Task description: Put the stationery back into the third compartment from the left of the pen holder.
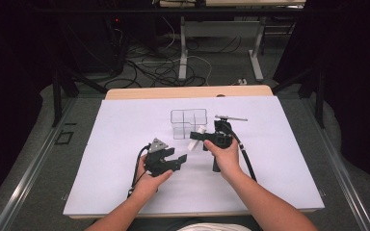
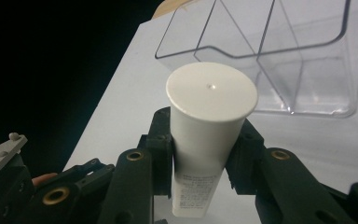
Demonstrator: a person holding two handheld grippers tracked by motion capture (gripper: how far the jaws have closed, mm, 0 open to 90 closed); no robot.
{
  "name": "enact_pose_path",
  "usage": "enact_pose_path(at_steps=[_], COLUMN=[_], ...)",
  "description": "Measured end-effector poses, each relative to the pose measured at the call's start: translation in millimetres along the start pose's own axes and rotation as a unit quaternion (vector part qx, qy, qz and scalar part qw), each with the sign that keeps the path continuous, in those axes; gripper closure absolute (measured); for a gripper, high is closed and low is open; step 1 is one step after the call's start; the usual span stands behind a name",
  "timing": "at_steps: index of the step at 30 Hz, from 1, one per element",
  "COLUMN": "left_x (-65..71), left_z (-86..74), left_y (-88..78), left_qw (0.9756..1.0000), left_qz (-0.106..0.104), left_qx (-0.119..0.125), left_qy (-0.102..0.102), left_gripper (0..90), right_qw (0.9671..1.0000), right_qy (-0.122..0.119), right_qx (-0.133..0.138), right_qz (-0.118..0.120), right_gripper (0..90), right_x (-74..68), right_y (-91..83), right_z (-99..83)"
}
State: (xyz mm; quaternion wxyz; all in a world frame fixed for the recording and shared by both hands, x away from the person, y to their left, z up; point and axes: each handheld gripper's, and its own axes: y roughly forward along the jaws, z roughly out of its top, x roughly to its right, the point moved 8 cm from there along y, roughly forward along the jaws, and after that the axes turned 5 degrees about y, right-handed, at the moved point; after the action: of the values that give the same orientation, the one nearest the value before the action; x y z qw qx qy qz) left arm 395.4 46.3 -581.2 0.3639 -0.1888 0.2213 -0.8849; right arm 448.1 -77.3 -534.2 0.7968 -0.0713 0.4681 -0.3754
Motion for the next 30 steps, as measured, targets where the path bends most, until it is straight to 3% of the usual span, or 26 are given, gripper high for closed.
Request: enact_pose_path(at_steps=[2, 6, 8, 12, 14, 16, 21, 28, 30], left_x=[-3.5, -8.1, -10.4, -19.6, -22.4, -25.7, -30.7, -36.3, -39.8], left_z=[-0.2, 0.3, 0.4, 0.5, 0.8, 0.8, -0.5, -2.0, -1.7], left_y=[-0.4, -0.2, -1.3, -4.0, -4.6, -4.8, -5.2, -5.1, -4.6], left_qw=[0.9999, 0.9996, 0.9994, 0.9979, 0.9976, 0.9969, 0.9968, 0.9972, 0.9961], left_qz=[0.007, 0.024, 0.034, 0.057, 0.059, 0.071, 0.076, 0.074, 0.088], left_qx=[-0.004, 0.006, 0.004, -0.002, -0.002, -0.002, -0.004, -0.001, 0.003], left_qy=[0.012, 0.013, 0.010, 0.030, 0.036, 0.034, 0.026, -0.008, -0.004], left_gripper=[37.1, 36.3, 35.2, 34.3, 33.2, 30.1, 29.6, 15.7, 15.1], right_qw=[0.9999, 0.9994, 0.9980, 0.9963, 0.9954, 0.9931, 0.9904, 0.9860, 0.9849], right_qy=[-0.010, -0.027, -0.049, -0.069, -0.075, -0.091, -0.108, -0.129, -0.132], right_qx=[0.007, 0.013, 0.022, 0.027, 0.031, 0.041, 0.044, 0.055, 0.058], right_qz=[-0.011, -0.020, -0.032, -0.043, -0.050, -0.062, -0.074, -0.090, -0.095], right_gripper=[66.5, 66.5, 66.5, 66.5, 66.5, 66.4, 66.4, 66.4, 66.4], right_x=[-1.3, -3.0, -3.6, -3.9, -5.2, -5.7, -7.9, -12.1, -12.0], right_y=[-3.1, -6.5, -9.3, -11.7, -13.5, -14.4, -16.6, -15.1, -14.1], right_z=[5.7, 11.8, 17.6, 22.9, 26.8, 33.7, 42.0, 56.4, 60.3])
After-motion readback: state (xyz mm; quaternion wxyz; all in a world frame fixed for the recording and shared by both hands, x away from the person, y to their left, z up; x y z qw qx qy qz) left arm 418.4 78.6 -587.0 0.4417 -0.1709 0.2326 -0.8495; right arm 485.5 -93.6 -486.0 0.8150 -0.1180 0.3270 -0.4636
